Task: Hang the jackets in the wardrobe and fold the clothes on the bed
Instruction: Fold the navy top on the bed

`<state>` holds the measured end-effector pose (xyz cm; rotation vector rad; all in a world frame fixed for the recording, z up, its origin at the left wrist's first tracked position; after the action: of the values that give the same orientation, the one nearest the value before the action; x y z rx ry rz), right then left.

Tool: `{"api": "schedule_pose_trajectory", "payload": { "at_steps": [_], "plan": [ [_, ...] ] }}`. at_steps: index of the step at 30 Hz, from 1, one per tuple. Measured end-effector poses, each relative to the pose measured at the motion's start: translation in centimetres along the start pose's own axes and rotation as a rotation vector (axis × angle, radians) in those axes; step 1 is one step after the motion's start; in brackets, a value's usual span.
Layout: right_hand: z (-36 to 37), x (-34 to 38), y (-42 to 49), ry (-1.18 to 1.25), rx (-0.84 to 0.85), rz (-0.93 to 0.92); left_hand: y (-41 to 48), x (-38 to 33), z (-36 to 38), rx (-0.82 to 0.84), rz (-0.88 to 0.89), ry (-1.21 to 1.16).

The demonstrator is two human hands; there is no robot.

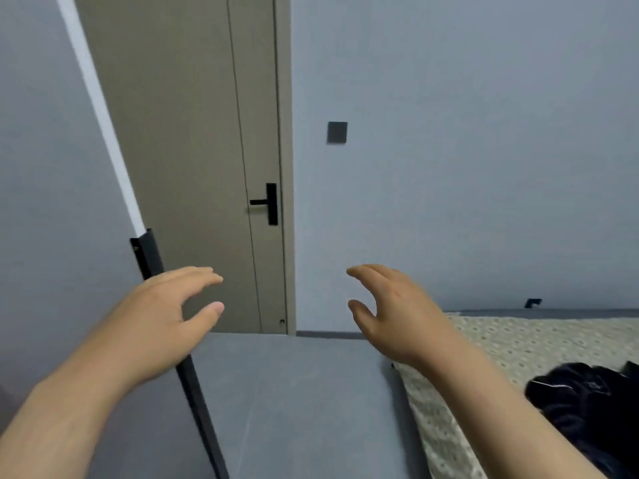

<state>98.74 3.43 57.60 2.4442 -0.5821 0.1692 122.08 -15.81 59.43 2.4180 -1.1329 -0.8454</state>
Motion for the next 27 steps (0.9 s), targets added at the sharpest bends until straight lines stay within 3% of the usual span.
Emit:
{"api": "schedule_pose_trajectory", "payload": {
  "at_steps": [19,27],
  "plan": [
    [-20.3,-31.2,-28.2,-0.291,-0.146,0.743,-2.1,-38.0,22.8,0.405,0.543,-0.281],
    [-22.0,-39.7,-34.1,-0.356,-0.161,0.992,-1.4,-47.8,36.0,0.627,0.644,-0.432]
  ]
}}
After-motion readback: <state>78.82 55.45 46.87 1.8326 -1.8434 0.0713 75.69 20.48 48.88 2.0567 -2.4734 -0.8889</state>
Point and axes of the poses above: each hand's wrist, its own y-axis towards the middle knuckle, its own z-axis out of the palm, x = y × z, the point moved 3 cm from there along y, towards the middle knuckle, and after that the axes turned 11 degrees about -x, right-handed, at the moved point
